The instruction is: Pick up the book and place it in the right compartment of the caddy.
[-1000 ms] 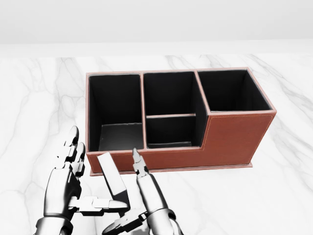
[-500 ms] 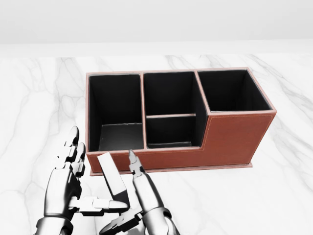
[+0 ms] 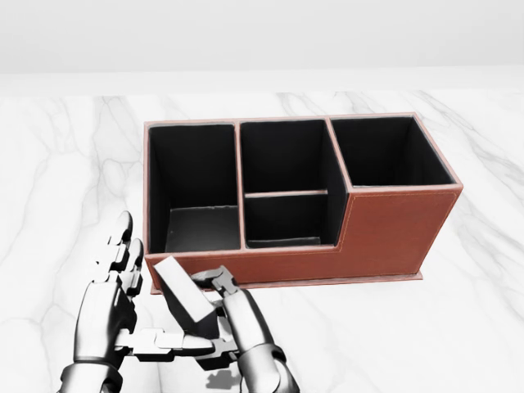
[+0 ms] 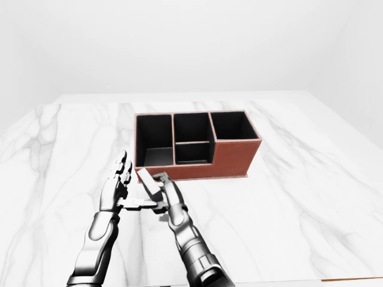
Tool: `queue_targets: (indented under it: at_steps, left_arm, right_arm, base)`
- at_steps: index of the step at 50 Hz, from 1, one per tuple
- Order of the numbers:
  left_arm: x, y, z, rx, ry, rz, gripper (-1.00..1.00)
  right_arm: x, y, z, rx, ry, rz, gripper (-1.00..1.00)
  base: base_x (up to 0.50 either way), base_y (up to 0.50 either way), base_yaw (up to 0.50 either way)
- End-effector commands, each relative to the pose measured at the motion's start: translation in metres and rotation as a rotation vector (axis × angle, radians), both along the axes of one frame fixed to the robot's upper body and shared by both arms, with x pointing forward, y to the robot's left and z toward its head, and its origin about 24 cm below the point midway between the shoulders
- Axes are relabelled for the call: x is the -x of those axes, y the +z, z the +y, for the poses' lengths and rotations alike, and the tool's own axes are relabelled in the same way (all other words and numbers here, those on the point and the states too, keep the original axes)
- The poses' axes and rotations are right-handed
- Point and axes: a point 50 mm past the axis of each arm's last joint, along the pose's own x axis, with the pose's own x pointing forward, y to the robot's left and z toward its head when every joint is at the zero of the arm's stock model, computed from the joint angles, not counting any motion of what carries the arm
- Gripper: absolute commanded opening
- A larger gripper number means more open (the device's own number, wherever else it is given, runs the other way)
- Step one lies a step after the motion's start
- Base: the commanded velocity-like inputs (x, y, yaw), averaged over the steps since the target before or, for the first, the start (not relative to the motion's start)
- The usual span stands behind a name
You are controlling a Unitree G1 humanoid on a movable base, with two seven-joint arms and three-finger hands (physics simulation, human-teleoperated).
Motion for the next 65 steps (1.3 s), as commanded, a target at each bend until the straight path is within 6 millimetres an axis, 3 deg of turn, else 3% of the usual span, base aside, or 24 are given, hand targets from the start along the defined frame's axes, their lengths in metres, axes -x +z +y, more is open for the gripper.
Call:
queue_targets:
  at_steps: [1,10,19,34,65]
  left_arm:
    - [0.0,0.0,0.0,0.0,0.0,0.0,1.0]
    - [0.001,-0.001,0.001,0.001,0.0,0.0,1.0]
    - [0.001,0.0,0.0,0.001,0.0,0.001,1.0]
    - [0.0,0.0,0.0,-0.004,0.0,0.001,1.0]
    - [0.001,0.001,0.0,-0.004,0.001,0.0,1.0]
  right_arm:
    - [0.001,-0.001,0.001,-0.015,0.002,0.011,-1.0]
    - [-0.001,0.001,0.0,-0.025,-0.013,0.004,-1.0]
    - [-0.009,0.025,-0.01,-0.138,-0.054,-0.075,-1.0]
    - [-0.022,0.038,-0.024,-0.175,-0.098,-0.124,-1.0]
    - [-0.028,0.068,-0.04,-0.232,-0.119,-0.201,-1.0]
  base:
    - [0.0,0.0,0.0]
    - [0.0,0.0,0.0]
    - [0.0,0.0,0.0]
    - [0.0,0.0,0.0]
    - [0.0,0.0,0.0]
